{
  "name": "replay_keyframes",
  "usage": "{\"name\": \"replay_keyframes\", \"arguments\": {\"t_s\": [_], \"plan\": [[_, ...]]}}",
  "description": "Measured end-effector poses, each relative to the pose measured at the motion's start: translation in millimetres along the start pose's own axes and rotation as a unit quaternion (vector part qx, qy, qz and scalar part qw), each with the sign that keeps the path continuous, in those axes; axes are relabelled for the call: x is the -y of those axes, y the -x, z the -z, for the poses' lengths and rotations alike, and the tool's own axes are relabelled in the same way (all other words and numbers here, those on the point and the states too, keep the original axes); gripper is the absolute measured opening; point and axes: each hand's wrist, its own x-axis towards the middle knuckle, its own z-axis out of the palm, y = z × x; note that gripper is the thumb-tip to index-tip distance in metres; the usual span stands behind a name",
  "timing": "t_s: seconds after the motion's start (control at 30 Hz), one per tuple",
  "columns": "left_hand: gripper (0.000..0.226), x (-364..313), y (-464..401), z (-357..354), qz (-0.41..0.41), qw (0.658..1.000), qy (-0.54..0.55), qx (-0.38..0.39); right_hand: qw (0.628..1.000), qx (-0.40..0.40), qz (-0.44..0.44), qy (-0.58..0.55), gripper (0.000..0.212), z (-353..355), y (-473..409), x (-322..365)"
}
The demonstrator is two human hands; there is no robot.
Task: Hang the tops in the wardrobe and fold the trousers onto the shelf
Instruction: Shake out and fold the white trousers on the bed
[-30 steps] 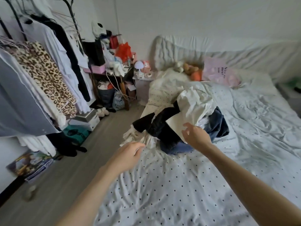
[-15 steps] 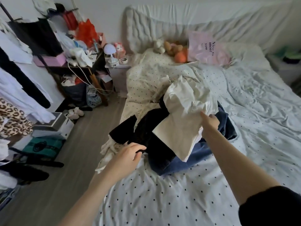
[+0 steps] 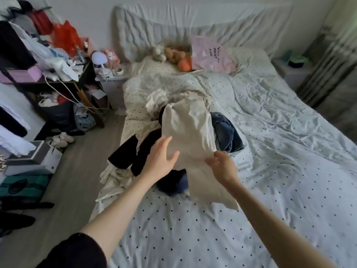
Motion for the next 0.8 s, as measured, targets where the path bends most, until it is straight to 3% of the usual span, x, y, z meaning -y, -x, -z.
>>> {"name": "replay_keyframes", "arguments": {"t_s": [0.07,0.23,0.3,0.37,0.47,0.53,0.67,0.8], "plan": [[0.074,-6.5,9.1,-13.3,0.060,0.995,0.072,0.019,0.997,-0.002,0.043,0.070,0.020,14.2,31.7,-13.0],[0.111,-37.8,26.7,-49.3,0.205,0.947,0.226,0.098,0.966,0.051,0.156,0.201,0.016,14.7,107.1,-37.3],[0.106,-49.9,30.2,-63.7,0.229,0.946,0.212,0.093,0.954,0.085,0.183,0.220,0.014,8.0,127.5,-44.2],[0.074,-56.0,37.0,-74.7,0.227,0.962,0.133,0.069,0.953,0.106,0.179,0.222,0.015,6.6,140.1,-53.0],[0.022,-56.4,55.3,-78.0,0.147,0.988,0.035,0.042,0.959,0.138,0.123,0.214,0.019,19.7,145.4,-72.5],[0.005,-55.3,70.9,-76.3,0.066,0.995,-0.027,0.072,0.974,0.142,0.062,0.167,0.029,34.3,140.0,-76.3],[0.013,-47.8,116.0,-83.6,-0.043,0.977,-0.067,0.196,0.997,0.074,-0.022,-0.003,0.050,43.5,99.4,-52.1],[0.042,-41.8,143.7,-96.5,-0.154,0.916,-0.111,0.354,0.997,0.036,-0.056,-0.043,0.036,26.6,47.9,-21.7]]}}
